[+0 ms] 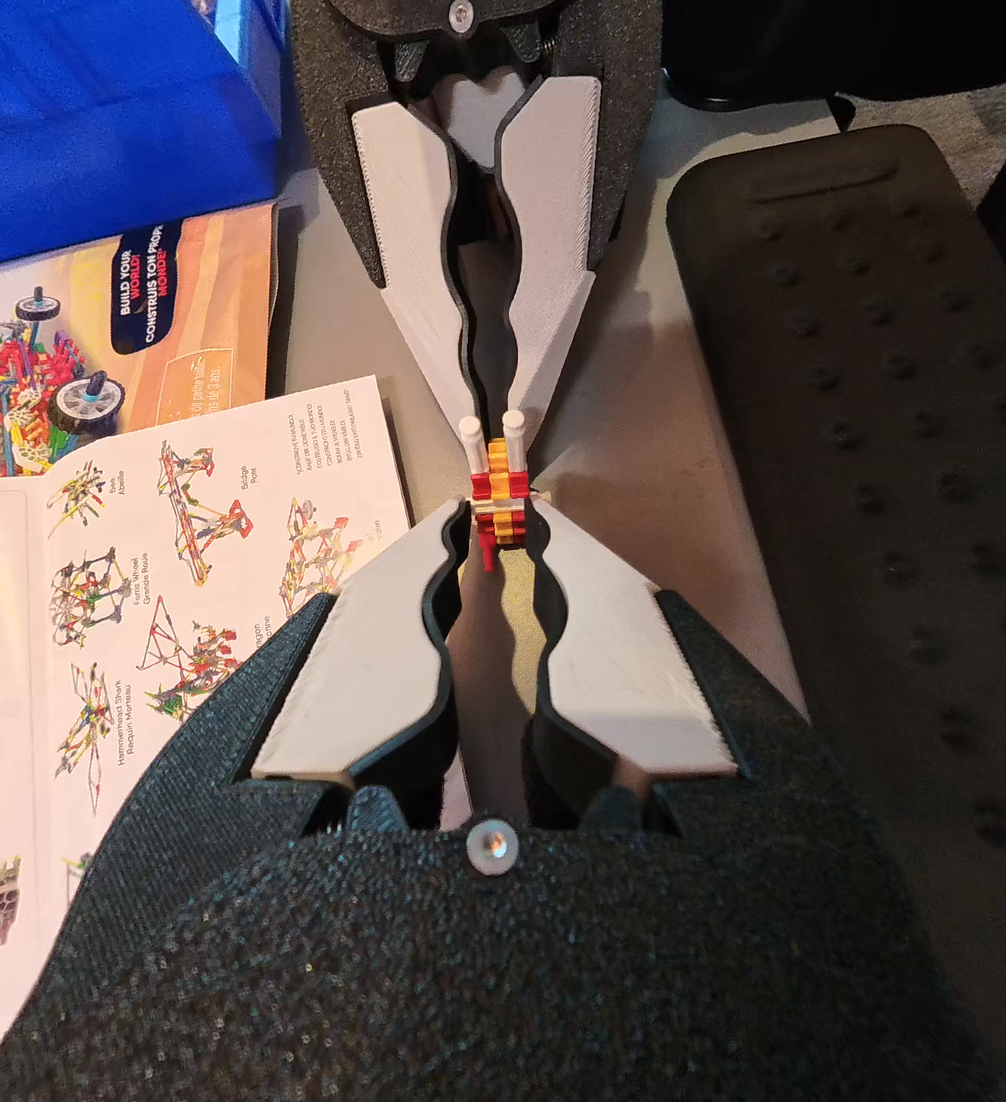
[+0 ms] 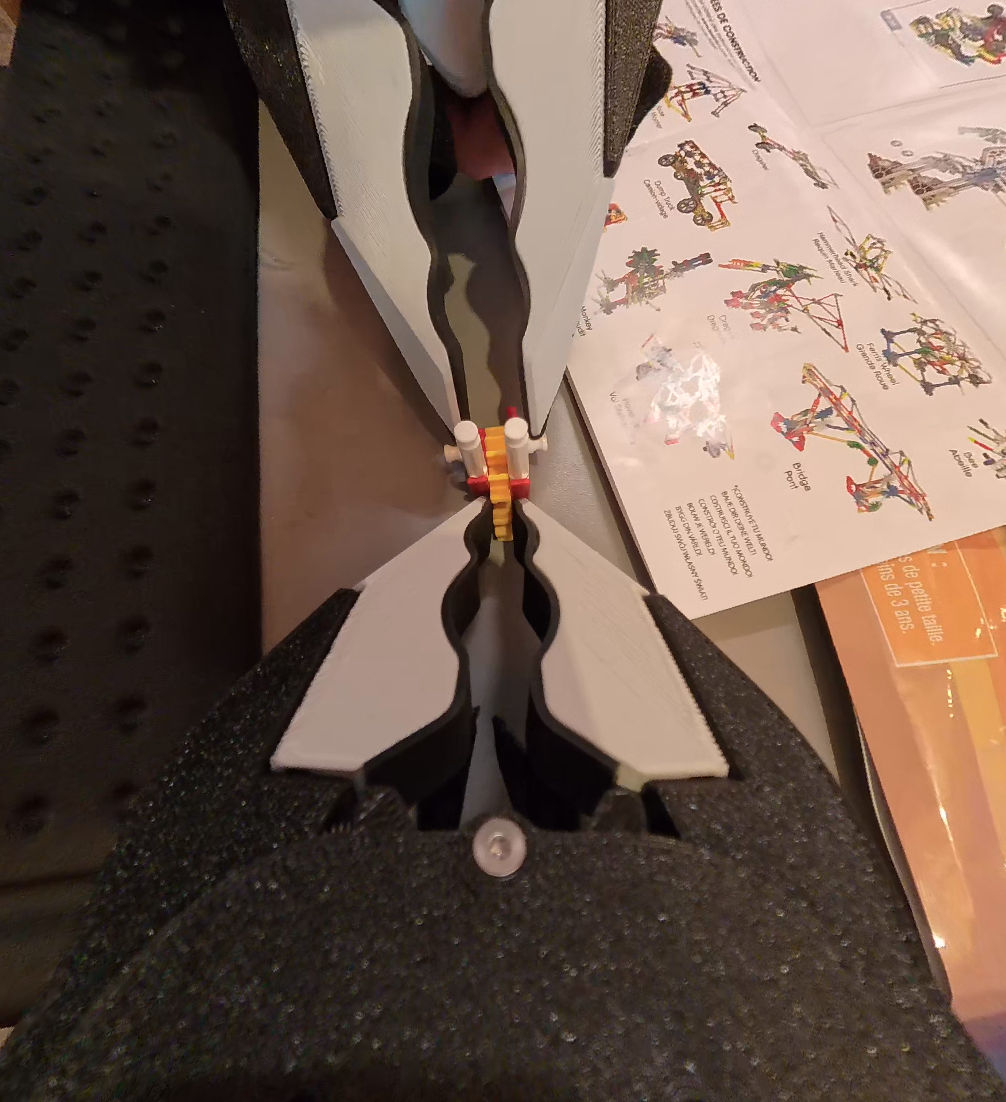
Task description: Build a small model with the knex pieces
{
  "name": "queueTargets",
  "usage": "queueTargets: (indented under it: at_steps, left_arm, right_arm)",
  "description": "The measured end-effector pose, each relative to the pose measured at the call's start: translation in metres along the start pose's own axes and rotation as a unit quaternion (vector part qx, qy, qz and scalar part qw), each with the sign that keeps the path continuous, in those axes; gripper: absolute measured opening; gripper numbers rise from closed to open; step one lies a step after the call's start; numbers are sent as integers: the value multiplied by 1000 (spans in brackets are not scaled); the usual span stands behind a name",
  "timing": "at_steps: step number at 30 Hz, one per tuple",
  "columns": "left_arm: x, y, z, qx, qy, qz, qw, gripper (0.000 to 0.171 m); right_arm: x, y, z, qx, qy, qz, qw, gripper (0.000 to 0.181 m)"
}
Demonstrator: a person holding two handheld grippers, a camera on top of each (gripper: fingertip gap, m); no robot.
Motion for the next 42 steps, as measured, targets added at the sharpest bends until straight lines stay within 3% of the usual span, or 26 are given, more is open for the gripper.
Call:
queueTargets:
  at_steps: [18,27,42]
  left_arm:
    - [2,1,1,-30,-21,24,999,10]
    - [-4,-3,1,-16,35,-8,999,11]
    - [-1,-3,-1,-58,7,3,998,8]
  right_arm:
    - [1,1,-1,-8,-5,0,1000,3]
    - [2,1,-2,-9,2,-2,1000,5]
    - [2,2,-2,-7,1,-1,1000,4]
Point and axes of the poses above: each gripper's, where its closed fingertips meet, x out along the fingers, y out of its top, z = x × y across the jaws, the point moved 3 cm from there along -x, back along the fingers, and after that the axes turned 5 degrees about y, right-handed, at the moved point
